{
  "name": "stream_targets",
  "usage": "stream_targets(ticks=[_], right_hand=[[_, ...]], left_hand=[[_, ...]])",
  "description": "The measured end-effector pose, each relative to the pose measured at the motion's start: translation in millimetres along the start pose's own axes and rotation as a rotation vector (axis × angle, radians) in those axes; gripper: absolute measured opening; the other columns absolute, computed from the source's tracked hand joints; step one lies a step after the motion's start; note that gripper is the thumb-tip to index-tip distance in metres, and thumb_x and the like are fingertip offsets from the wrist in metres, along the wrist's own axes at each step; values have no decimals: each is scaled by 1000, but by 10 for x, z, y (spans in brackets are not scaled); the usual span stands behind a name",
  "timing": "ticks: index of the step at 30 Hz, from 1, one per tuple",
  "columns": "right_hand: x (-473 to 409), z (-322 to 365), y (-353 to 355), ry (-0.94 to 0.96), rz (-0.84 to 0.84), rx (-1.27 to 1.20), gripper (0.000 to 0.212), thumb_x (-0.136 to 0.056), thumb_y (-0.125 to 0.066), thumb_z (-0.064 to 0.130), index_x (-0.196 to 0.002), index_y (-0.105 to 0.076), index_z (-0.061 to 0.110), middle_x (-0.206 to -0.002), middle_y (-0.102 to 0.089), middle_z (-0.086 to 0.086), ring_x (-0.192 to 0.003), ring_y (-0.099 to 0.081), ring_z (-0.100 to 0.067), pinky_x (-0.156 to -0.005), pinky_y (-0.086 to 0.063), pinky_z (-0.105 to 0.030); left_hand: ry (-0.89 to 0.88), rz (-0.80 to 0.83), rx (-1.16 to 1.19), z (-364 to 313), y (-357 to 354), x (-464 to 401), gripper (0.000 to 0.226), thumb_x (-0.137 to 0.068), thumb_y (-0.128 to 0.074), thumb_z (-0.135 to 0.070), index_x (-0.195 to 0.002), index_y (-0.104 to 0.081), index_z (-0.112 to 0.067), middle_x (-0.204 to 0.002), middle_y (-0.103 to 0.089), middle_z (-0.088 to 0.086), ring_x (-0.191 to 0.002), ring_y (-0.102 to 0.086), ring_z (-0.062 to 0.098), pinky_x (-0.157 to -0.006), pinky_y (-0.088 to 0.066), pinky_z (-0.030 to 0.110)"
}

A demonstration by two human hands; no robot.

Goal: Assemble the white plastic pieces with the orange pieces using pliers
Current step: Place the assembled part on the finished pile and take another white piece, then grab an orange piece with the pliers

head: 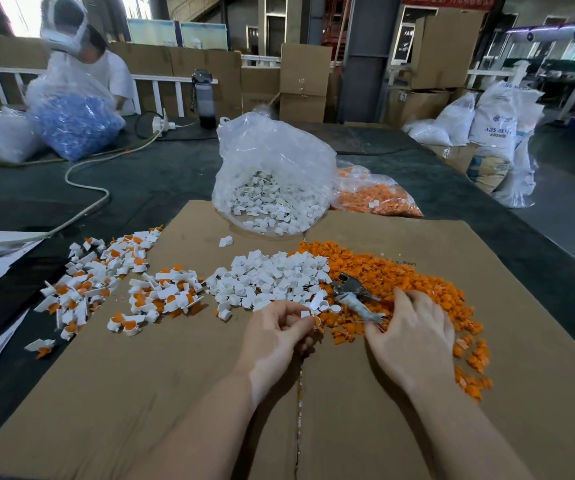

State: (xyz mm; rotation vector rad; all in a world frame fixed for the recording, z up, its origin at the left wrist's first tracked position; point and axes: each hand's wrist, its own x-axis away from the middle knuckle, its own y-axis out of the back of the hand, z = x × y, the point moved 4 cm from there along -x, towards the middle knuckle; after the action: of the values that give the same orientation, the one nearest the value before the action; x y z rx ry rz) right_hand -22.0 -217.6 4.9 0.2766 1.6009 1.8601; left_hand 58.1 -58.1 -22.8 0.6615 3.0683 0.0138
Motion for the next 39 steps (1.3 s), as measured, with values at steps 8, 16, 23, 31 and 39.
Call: stream_targets(ticks=[8,16,23,31,39], right_hand=[[-183,-62,-1,-9,179,203,55,-80,-52,57,-122,-45,22,-134,-34,-8,-126,-30,-26,-107,-20,-44],[-113,133,183,120,218,-97,33,-89,-46,48,-104,-48,18,-98,-50,1,-89,-46,-17,-72,-38,-30],[44,321,227,85,647,-570,30,-90,-52,38,-76,-61,13,-62,-47,0,-55,-43,-14,-58,-29,-30],[121,422,304,-37,852,-828,23,-92,-49,21,-73,-45,11,-40,-36,10,-32,-33,-6,-34,-25,-13],[154,447,284,28,853,-761,18,-94,-45,24,-79,-47,13,-52,-40,8,-38,-37,-5,-40,-28,-17]], left_hand=[[64,2,83,-33,1,-16,9,-88,-58,-1,-97,-60,-2,-66,-60,8,-48,-54,6,-50,-49,16],[143,-69,304,-76,-2,-54,9,-88,-57,1,-97,-58,3,-64,-56,10,-48,-49,12,-44,-45,18],[173,-119,323,-143,52,-182,9,-90,-56,-2,-97,-58,3,-57,-57,7,-45,-49,12,-40,-45,18],[160,-208,229,-142,105,-320,4,-89,-56,0,-86,-58,0,-52,-57,2,-40,-50,7,-43,-47,18],[148,-220,285,-166,72,-302,8,-89,-56,2,-82,-58,-1,-49,-58,-2,-39,-49,3,-42,-46,15]])
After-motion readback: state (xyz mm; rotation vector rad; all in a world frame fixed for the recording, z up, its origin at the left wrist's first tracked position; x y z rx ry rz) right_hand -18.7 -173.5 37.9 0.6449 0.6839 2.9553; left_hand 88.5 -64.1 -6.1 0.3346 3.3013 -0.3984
